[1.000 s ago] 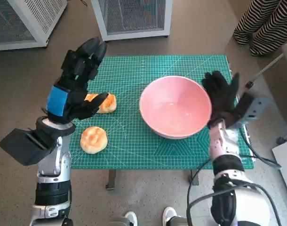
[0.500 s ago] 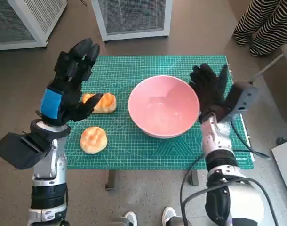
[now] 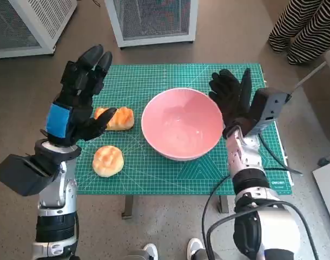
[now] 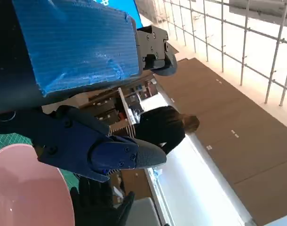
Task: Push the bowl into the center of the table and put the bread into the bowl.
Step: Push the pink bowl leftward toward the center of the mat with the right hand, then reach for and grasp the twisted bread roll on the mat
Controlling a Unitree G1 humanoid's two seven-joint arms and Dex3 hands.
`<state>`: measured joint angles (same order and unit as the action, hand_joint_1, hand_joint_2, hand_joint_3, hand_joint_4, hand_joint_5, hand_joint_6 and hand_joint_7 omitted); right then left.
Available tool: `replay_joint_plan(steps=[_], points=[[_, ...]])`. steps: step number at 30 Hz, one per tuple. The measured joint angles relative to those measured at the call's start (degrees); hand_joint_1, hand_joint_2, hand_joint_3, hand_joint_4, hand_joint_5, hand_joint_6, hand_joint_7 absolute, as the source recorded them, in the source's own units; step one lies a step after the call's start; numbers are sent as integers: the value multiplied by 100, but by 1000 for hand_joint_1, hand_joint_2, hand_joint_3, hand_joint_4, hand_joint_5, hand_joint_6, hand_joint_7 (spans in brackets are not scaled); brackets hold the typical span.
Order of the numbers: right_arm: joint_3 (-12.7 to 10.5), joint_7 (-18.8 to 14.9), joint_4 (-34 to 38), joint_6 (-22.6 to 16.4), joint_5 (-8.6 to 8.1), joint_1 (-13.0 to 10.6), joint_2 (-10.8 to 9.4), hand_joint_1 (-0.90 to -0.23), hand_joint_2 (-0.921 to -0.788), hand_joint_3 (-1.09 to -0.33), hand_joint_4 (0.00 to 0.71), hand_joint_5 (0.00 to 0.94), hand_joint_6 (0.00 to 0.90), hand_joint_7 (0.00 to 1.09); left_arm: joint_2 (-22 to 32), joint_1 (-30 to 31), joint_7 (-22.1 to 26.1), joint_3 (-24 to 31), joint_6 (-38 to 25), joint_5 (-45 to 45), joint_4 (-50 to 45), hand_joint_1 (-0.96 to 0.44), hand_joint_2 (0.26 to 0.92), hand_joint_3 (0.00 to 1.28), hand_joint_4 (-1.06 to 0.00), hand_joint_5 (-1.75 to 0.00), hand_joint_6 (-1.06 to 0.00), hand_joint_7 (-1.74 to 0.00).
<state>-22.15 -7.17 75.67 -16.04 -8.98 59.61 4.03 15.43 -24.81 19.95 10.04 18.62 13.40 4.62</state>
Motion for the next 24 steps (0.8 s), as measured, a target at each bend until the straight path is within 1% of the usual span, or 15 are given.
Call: replay_joint_plan(steps=[6,9,13,16,19,23,24], points=[[39,0,-20,-197,37,0,103,-480,-921,-809,150,18,52,486,0,5,0,20,0,6,0,-670,921,281,-223,-7,-19,-492],[112,-23,-63,-392,52,5,184,-476,-921,-806,158,14,43,528,7,14,-4,37,7,-1,1,-670,921,281,-223,-6,-24,-490],[252,-181,-189,-801,152,7,299,-527,-921,-795,152,6,35,558,84,12,-20,96,85,-87,56,-678,921,280,-219,-4,-20,-480],[330,-500,-373,-1317,159,4,404,-568,-921,-776,169,13,26,567,268,-24,-86,142,206,-361,199,-690,921,276,-179,-2,-6,-432],[353,-940,-624,-1896,100,3,496,-572,-921,-768,181,17,24,574,568,-91,-220,170,303,-796,370,-691,921,268,-131,-4,-1,-358],[371,-1501,-1103,-2614,-89,-42,543,-566,-921,-761,193,21,28,584,1157,-193,-393,160,290,-1622,497,-692,921,243,-56,-4,0,-251],[377,-1609,-1217,-2742,-146,-59,544,-568,-921,-754,199,24,31,587,1287,-217,-394,147,241,-1771,505,-681,921,192,-36,-3,0,-231]])
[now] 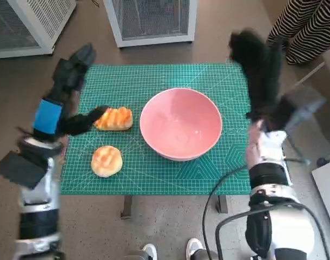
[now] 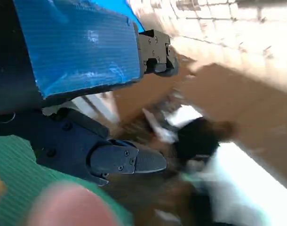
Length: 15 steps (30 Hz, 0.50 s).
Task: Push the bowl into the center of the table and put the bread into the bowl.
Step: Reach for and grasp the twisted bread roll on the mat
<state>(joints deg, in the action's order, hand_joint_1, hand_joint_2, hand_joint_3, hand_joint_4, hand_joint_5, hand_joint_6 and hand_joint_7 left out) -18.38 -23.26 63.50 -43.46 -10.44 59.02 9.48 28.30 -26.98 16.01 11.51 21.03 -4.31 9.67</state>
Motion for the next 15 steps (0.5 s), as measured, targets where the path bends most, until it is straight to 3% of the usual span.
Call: replay_joint_plan(steps=[7,15], points=[[77,-518,-694,-811,-304,-252,19,-584,-921,-730,219,27,50,593,759,-382,555,-147,-833,-176,41,-516,836,34,-11,-3,-24,-204],[197,-704,-1209,-881,-536,-479,21,-578,-921,-722,224,24,65,593,1070,-780,917,-706,-1943,-683,-9,-215,738,3,-84,-25,-103,-210]])
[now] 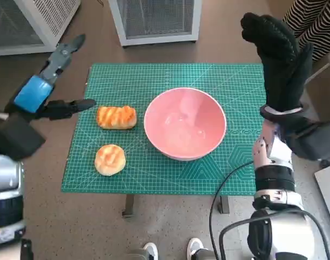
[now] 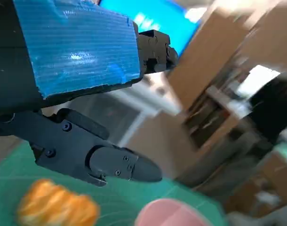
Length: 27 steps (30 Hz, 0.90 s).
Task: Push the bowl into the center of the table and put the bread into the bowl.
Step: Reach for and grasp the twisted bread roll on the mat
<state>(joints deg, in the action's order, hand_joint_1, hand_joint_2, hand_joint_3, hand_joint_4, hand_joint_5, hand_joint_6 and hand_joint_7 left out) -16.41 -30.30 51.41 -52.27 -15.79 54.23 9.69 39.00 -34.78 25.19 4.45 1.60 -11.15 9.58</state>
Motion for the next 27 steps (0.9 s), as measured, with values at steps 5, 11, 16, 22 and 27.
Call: replay_joint_plan(steps=[5,11,16,22,27], points=[[66,4,-228,54,-33,-133,2,-572,-921,-724,224,20,67,592,26,-214,131,-477,-534,-463,75,-36,723,1,-163,-13,-192,-156],[91,44,-359,107,-34,-232,5,-573,-921,-727,218,15,67,591,-23,-590,216,-1129,-1166,-1148,379,25,725,3,-204,-6,-248,-99],[103,110,-448,107,-31,-300,17,-574,-921,-729,214,11,66,593,-154,-919,315,-1586,-1591,-1570,726,34,727,4,-210,-4,-260,-82],[130,166,-524,109,-31,-357,44,-574,-921,-730,214,10,65,594,-345,-1227,395,-2003,-1844,-1879,1168,22,730,5,-209,-1,-266,-65],[148,177,-544,119,-33,-366,66,-576,-921,-730,214,9,65,595,-501,-1390,377,-2226,-1773,-2011,1605,9,730,5,-203,0,-268,-56]])
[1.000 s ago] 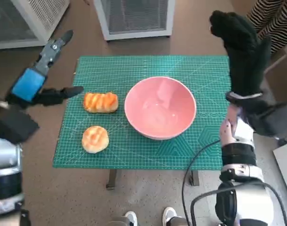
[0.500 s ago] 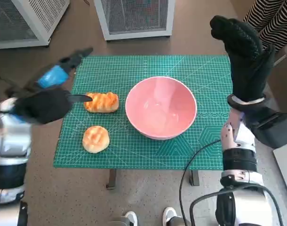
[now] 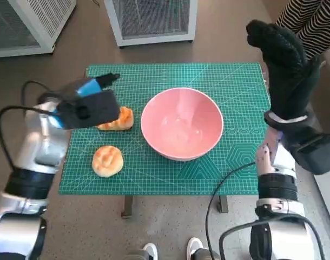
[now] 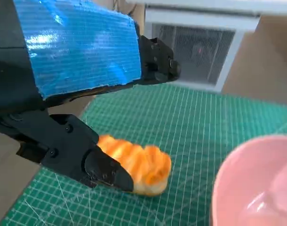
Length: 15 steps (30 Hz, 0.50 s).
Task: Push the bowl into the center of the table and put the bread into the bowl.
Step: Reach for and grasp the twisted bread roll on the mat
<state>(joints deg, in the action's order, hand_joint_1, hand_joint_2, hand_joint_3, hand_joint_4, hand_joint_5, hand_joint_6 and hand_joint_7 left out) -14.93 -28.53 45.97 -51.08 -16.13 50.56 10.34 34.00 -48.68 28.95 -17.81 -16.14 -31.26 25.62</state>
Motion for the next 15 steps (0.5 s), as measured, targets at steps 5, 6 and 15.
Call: replay_joint_plan(steps=[5,6,15], points=[[14,0,-4,22,-3,-4,7,-580,-921,-729,215,9,66,596,-120,-116,-119,-199,217,-103,527,-17,729,4,-201,0,-272,-45],[17,0,-5,23,-3,-6,8,-580,-921,-729,215,8,66,597,-147,-147,-151,-243,264,-146,654,-19,729,4,-201,0,-272,-44],[20,-1,-10,81,-64,-13,9,-581,-921,-725,217,8,67,599,-447,-532,-469,-549,558,-366,1987,-33,729,3,-183,0,-274,-28]])
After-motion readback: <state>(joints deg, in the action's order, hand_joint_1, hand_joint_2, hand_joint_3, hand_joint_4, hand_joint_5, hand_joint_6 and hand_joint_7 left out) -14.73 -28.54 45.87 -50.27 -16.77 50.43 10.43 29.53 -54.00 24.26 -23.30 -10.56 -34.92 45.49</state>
